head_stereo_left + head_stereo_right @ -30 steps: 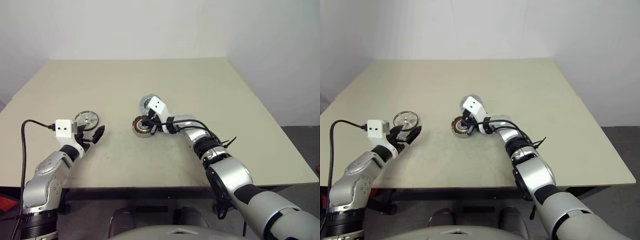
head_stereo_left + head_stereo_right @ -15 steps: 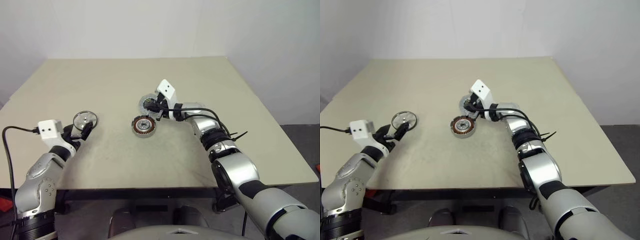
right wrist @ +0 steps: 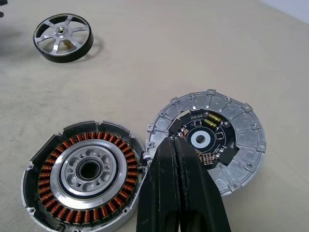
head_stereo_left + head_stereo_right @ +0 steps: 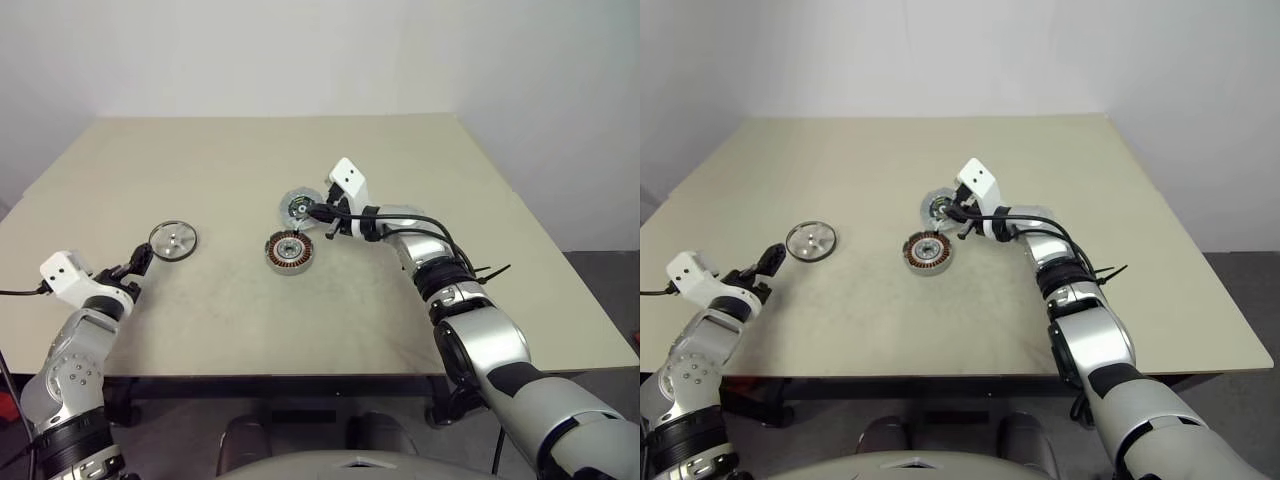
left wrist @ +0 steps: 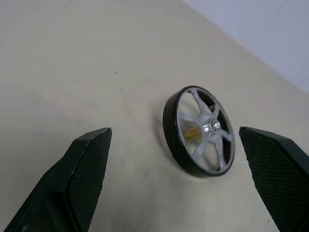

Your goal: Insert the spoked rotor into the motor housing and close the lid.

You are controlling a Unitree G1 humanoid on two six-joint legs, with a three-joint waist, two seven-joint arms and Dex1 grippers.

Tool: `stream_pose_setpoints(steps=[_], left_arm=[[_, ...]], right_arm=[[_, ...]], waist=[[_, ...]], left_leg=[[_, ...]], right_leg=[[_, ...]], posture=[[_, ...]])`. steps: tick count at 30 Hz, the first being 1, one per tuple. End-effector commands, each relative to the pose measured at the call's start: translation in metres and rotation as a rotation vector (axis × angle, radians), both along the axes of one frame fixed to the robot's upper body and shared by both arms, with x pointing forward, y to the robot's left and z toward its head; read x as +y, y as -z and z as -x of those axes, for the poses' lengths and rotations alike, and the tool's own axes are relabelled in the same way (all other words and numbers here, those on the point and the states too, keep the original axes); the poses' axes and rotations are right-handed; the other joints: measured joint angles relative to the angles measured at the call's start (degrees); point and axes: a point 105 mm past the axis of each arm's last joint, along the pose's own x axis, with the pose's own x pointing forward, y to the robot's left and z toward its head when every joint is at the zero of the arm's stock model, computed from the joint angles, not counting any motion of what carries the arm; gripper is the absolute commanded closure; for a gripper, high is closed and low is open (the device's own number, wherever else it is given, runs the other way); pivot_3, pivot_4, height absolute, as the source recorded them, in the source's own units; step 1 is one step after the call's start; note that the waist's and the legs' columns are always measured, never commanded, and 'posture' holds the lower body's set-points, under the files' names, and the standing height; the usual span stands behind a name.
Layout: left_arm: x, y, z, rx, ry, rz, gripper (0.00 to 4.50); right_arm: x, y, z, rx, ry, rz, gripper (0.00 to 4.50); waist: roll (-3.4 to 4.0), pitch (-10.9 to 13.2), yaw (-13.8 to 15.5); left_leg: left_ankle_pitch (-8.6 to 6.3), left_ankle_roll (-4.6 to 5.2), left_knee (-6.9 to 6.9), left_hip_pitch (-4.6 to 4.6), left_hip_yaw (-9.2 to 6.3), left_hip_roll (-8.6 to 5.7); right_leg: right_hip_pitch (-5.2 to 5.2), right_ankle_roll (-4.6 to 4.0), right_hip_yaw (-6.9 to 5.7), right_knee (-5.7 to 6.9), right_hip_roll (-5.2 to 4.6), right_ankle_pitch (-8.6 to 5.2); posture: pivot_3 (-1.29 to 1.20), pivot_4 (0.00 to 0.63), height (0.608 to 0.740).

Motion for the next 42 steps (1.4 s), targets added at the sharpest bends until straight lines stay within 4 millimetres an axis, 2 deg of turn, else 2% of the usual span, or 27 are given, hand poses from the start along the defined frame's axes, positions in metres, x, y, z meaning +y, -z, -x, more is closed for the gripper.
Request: stream_pose_setpoints(steps=[1,6,11,14,16,20,25,32,37,42], left_arm=[[0.0,-0.012,-0.008,-0.048,-0.008,0.064,0.0],[0.004,-0.002,-0.015,0.033,-0.05,0.144,0.0],[0.013,0.009,-0.014,0.129,-0.098,0.129,0.0],[0.012,0.008,-0.015,0.139,-0.087,0.13,0.0],[0.008,0.008,-0.015,0.143,-0.064,0.131,0.0],[-0.012,0.003,-0.018,0.127,0.045,0.141,0.0],[-0.023,-0.003,-0.02,0.097,0.104,0.153,0.0],[-0.013,0.014,-0.021,0.112,0.03,0.142,0.0],[-0.008,0.013,-0.028,0.063,-0.01,0.163,0.0],[-0.012,0.014,-0.037,0.043,0.015,0.195,0.0]], right_arm=[[-0.002,-0.019,-0.004,-0.057,0.017,-0.042,4.47],[-0.008,-0.028,-0.008,-0.083,0.051,-0.058,4.47],[-0.013,-0.034,-0.013,-0.099,0.087,-0.071,4.47],[-0.014,-0.034,-0.013,-0.099,0.089,-0.075,4.47],[-0.014,-0.033,-0.012,-0.097,0.089,-0.073,4.47],[-0.013,-0.032,-0.013,-0.103,0.09,-0.065,4.47],[-0.015,-0.032,-0.014,-0.109,0.092,-0.058,4.47],[-0.017,-0.034,-0.016,-0.114,0.103,-0.061,4.47],[-0.019,-0.035,-0.017,-0.117,0.109,-0.063,4.47],[-0.018,-0.035,-0.016,-0.117,0.106,-0.066,4.47]], waist=[[-0.02,0.0,0.02],[-0.03,0.0,0.02],[-0.04,0.0,0.02],[-0.03,0.0,-0.11],[-0.04,0.0,-0.12],[-0.04,0.0,0.02],[-0.04,0.0,0.26],[-0.04,0.0,0.09],[-0.04,0.01,0.09],[-0.04,0.01,0.14]], left_leg=[[0.0,0.0,0.0,0.0,0.0,0.0],[0.0,0.0,0.0,0.0,0.0,0.0],[0.0,0.0,0.01,-0.01,0.0,0.0],[0.0,0.0,0.0,-0.01,0.0,0.0],[0.0,0.0,0.0,-0.01,0.0,0.0],[0.0,0.0,0.01,-0.01,0.0,-0.01],[0.0,0.0,0.02,0.0,0.0,-0.02],[0.0,0.0,0.02,-0.03,0.0,-0.01],[0.01,-0.01,0.02,0.0,0.0,-0.01],[0.03,-0.04,0.02,0.02,0.0,-0.01]], right_leg=[[0.0,0.0,0.0,0.0,0.0,0.0],[0.0,0.0,0.0,0.0,0.0,0.0],[0.0,0.0,0.0,-0.01,0.0,0.0],[0.0,0.0,-0.01,0.0,0.01,0.0],[0.0,0.0,0.0,0.01,0.0,0.0],[0.0,0.0,-0.01,0.0,0.0,0.0],[0.0,0.0,-0.02,-0.02,-0.02,0.0],[0.0,0.0,-0.02,-0.01,-0.01,0.0],[0.04,0.01,-0.01,0.03,-0.01,0.0],[0.05,0.01,-0.01,0.08,-0.01,0.0]], posture=[[0.0,0.0,0.74],[0.0,0.0,0.74],[0.0,0.0,0.74],[0.0,0.0,0.74],[0.0,0.0,0.74],[0.0,0.0,0.74],[0.0,0.0,0.74],[0.0,0.0,0.74],[0.0,0.0,0.74],[0.0,0.0,0.74]])
